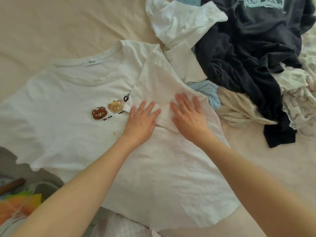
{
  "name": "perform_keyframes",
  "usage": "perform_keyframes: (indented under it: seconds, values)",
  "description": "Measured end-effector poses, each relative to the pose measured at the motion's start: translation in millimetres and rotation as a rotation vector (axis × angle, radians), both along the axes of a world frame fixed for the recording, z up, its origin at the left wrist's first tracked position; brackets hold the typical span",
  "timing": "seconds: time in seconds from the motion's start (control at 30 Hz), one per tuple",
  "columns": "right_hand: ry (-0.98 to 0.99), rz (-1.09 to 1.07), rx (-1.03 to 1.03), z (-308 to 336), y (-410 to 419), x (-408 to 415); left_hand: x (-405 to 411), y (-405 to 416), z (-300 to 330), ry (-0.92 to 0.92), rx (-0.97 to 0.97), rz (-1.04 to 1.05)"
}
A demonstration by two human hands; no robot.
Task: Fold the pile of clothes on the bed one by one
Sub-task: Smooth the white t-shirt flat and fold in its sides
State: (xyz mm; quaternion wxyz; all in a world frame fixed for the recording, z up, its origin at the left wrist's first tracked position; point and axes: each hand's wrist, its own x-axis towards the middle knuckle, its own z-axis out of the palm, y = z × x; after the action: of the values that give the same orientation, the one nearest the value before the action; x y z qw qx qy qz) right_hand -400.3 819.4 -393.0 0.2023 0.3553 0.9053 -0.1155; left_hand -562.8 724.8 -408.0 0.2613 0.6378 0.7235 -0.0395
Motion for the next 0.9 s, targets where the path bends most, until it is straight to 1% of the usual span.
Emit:
perform_keyframes:
  seconds: [0.07, 0.13, 0.17, 0.23, 0.4, 0.5, 0.57, 0.63, 0.73, 0.83, 0.9]
  values:
    - [0.002, -0.029, -0.007, 3, -15, -7, -5, -15, 13, -0.16, 0.071, 0.07]
    - [0.011, -0.035, -0.03, 7, -37, -19, -14, -41, 25, -0.322, 0.166, 0.242]
    - [0.013, -0.037, -0.059, 8, -50, -28, -22, -58, 31, -0.369, 0.196, 0.34]
    - [0.02, -0.024, -0.124, 10, -78, -52, -43, -97, 39, -0.39, 0.249, 0.535]
    - [0.076, 0.095, -0.247, 14, -155, -124, -117, -193, 45, -0.316, 0.301, 1.022]
    - [0.108, 0.166, -0.277, 18, -190, -164, -166, -233, 38, -0.405, 0.285, 1.447]
    - [0.106, 0.209, -0.293, 19, -208, -188, -195, -253, 26, -0.498, 0.22, 1.723]
    - [0.098, 0.259, -0.304, 18, -223, -208, -214, -272, 11, -0.657, 0.105, 1.919]
    - [0.064, 0.348, -0.29, 13, -242, -229, -224, -290, -9, -1.024, -0.025, 2.118]
    - [-0.025, 0.424, -0.242, 4, -256, -238, -226, -296, -24, -1.361, -0.037, 2.227]
    - [-0.091, 0.447, -0.215, -2, -260, -240, -228, -296, -31, -1.464, 0.002, 2.307]
